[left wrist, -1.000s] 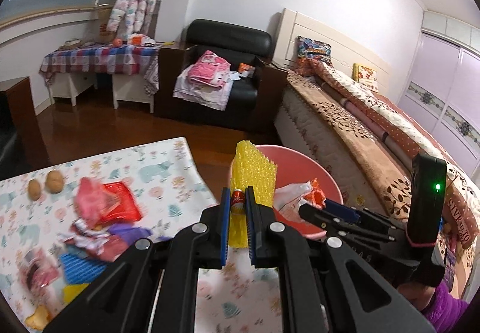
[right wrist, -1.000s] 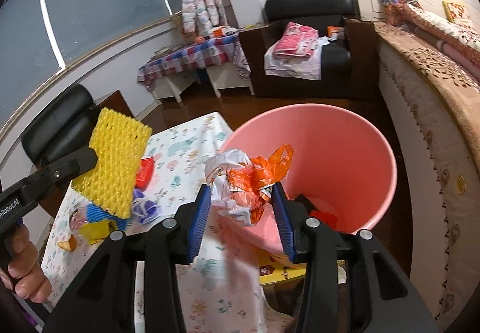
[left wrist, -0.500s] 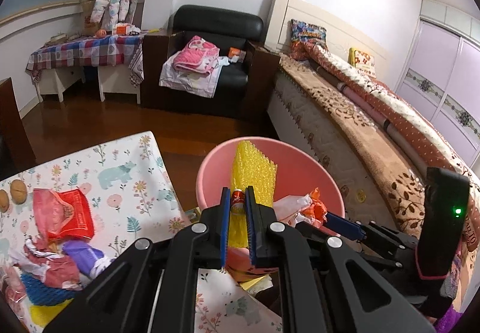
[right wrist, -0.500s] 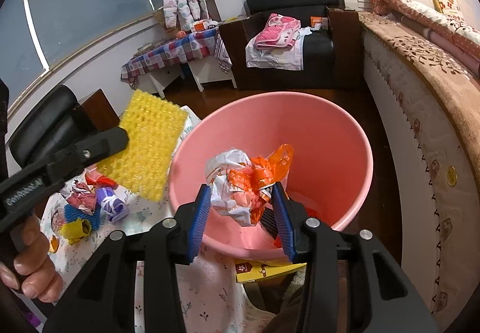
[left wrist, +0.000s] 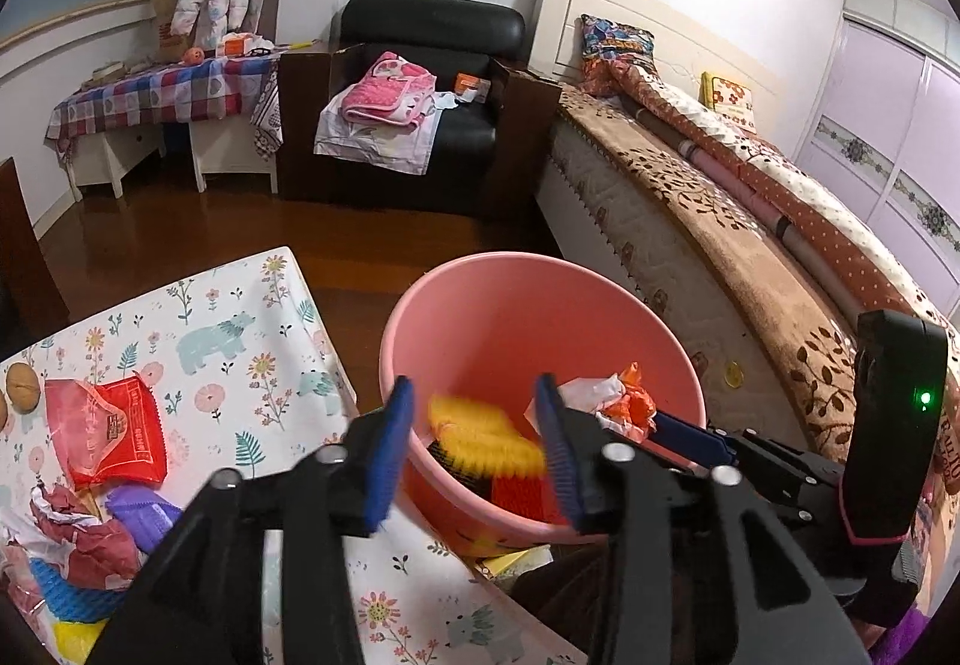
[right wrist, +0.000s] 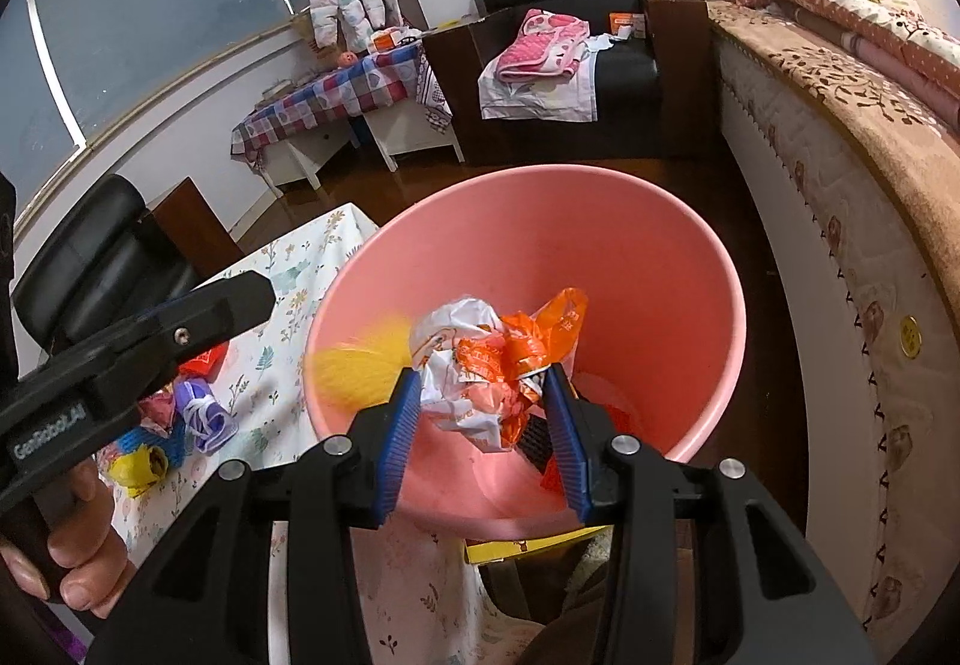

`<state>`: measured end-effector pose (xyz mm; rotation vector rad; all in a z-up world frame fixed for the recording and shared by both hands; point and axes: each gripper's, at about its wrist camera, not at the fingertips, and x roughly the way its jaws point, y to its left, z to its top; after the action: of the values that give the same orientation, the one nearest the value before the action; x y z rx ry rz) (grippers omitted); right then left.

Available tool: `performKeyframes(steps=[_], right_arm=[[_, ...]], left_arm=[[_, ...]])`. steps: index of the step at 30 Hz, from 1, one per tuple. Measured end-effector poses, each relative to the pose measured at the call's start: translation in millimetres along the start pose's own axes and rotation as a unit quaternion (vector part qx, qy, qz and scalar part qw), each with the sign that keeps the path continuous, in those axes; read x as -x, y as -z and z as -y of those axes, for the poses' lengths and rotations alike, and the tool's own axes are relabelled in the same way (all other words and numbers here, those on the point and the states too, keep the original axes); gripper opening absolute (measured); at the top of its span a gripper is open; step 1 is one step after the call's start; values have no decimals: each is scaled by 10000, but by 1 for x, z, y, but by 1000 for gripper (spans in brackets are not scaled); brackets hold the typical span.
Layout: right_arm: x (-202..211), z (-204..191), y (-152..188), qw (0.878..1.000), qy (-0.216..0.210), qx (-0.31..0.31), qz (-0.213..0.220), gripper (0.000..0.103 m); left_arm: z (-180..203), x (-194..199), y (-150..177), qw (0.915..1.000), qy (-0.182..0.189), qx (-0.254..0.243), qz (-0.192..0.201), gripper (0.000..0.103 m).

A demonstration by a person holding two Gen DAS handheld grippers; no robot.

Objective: Collect trash
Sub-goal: 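Carry the bag and yellow sleeve over the pink bucket and release both, then move both open tools back over the table trash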

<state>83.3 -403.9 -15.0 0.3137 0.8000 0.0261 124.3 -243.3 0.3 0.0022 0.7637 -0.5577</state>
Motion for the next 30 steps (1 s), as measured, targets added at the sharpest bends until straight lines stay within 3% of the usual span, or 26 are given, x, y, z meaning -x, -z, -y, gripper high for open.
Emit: performKeyframes(steps=[12,23,26,30], right_arm=[[-2,8,-5,9996,-54,-284,-61,44],[-1,1,-6,9996,77,-269,-68,46],[-1,0,-6,9996,107,-273,-56,51],[0,-3,-7,9996,92,-282,-36,53]], left_arm=[[-8,14,-2,9997,-205,135,33,48],[-24,36,5,9993,-81,302,189,51],[-28,42,7,9992,-52,332,223,57],[-32,49,9,9988,-25,398,291,58]])
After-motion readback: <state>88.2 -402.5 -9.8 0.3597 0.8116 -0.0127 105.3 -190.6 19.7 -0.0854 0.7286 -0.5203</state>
